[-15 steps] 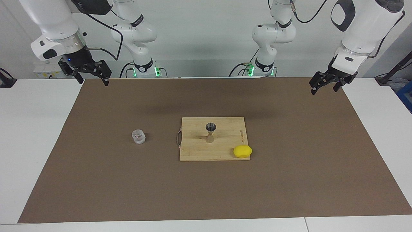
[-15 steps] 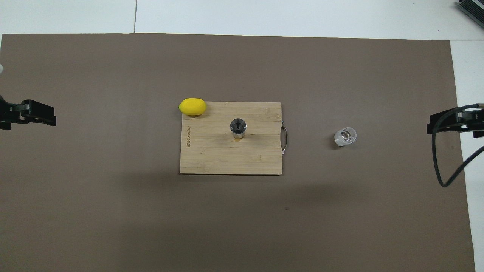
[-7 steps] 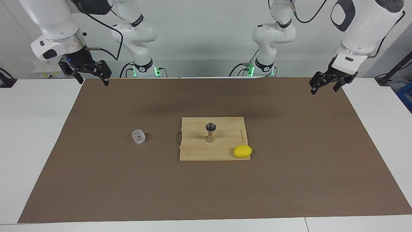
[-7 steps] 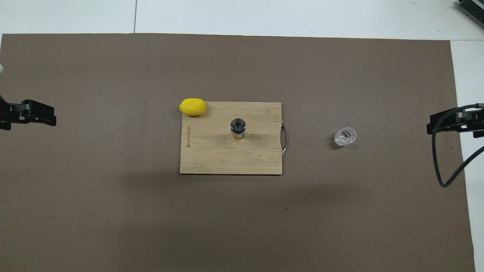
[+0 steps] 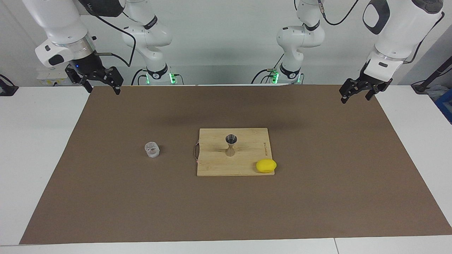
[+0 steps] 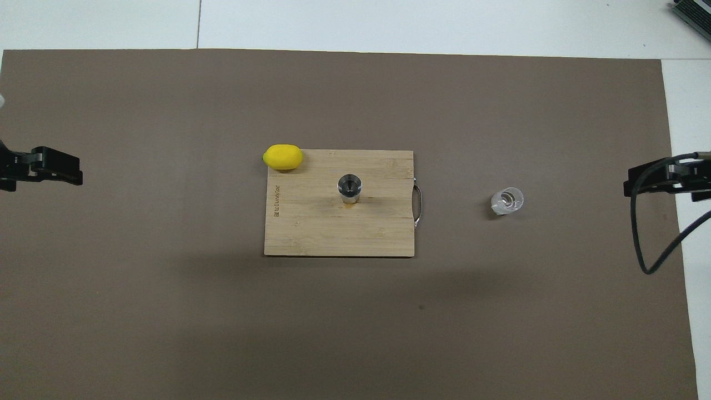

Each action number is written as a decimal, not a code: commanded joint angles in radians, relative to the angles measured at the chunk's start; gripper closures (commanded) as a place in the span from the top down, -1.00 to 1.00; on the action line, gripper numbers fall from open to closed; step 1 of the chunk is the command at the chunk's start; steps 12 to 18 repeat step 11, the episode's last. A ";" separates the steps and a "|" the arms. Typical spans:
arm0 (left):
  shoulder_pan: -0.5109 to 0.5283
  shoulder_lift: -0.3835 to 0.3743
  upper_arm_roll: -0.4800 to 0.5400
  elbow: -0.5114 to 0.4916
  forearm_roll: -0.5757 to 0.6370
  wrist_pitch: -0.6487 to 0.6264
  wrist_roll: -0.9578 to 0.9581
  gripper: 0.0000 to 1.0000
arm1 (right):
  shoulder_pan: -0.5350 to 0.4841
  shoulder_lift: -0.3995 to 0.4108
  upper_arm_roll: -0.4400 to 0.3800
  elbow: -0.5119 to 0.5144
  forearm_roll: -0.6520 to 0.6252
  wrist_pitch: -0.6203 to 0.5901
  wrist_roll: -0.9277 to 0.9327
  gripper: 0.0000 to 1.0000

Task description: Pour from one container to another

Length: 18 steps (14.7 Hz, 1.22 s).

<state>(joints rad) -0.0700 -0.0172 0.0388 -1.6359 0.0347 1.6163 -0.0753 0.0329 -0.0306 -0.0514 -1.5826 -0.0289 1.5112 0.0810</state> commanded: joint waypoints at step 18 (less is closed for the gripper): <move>0.004 -0.014 0.000 -0.007 -0.036 0.008 -0.015 1.00 | 0.002 -0.026 0.002 -0.040 -0.008 0.024 -0.003 1.00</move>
